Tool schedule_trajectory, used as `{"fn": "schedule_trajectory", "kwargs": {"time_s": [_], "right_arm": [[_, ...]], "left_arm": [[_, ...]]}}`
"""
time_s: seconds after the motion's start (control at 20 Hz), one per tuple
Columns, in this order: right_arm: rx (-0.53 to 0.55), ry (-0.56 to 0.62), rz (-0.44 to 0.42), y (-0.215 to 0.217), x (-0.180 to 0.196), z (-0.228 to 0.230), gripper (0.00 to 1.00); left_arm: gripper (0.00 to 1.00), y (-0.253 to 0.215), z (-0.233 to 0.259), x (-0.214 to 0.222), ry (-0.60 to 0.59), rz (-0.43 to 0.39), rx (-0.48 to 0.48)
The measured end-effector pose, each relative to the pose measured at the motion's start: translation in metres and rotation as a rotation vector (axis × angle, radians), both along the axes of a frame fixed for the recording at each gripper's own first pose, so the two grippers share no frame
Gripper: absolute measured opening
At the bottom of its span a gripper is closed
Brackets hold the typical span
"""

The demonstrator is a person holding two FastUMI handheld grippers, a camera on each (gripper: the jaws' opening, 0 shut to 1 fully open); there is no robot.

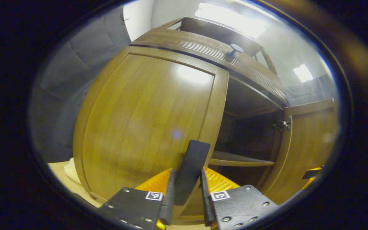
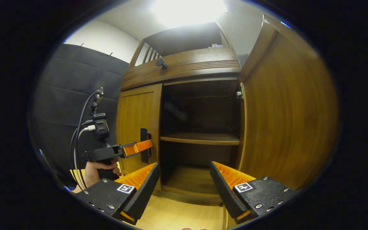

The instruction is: Open the right door of the double-door shoe cabinet with the right hand, and open the left door with the left hand.

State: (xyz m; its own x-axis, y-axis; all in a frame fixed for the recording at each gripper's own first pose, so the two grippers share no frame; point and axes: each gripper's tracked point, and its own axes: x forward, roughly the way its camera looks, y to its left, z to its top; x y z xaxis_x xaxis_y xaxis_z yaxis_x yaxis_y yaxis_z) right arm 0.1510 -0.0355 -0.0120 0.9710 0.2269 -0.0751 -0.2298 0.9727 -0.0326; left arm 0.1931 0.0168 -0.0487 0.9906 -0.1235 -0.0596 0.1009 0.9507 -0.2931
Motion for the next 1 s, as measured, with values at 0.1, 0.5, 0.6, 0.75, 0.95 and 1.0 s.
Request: {"fn": "schedule_trajectory", "kwargs": {"time_s": [0.1, 0.5, 0.6, 0.75, 0.95, 1.0], "right_arm": [[0.017, 0.009, 0.003, 0.002, 0.001, -0.002, 0.98], [0.045, 0.037, 0.000, 0.000, 0.005, -0.007, 0.97], [0.046, 0.038, -0.001, -0.002, 0.009, -0.005, 0.98], [0.046, 0.031, -0.007, -0.005, 0.025, -0.006, 0.97], [0.049, 0.032, -0.022, -0.015, 0.045, -0.011, 0.97], [0.054, 0.034, -0.024, -0.018, 0.052, -0.013, 0.97]], "left_arm": [[0.24, 0.000, -0.002, -0.003, 0.002, 0.012, 0.063], [0.29, -0.003, -0.005, -0.003, 0.019, -0.023, 0.090], [0.22, -0.002, -0.004, -0.004, 0.014, -0.027, 0.085], [0.22, -0.002, -0.001, -0.006, 0.009, -0.034, 0.068], [0.22, -0.002, -0.001, -0.008, 0.009, -0.044, 0.075], [0.29, -0.001, 0.000, -0.008, 0.005, -0.043, 0.077]]}}
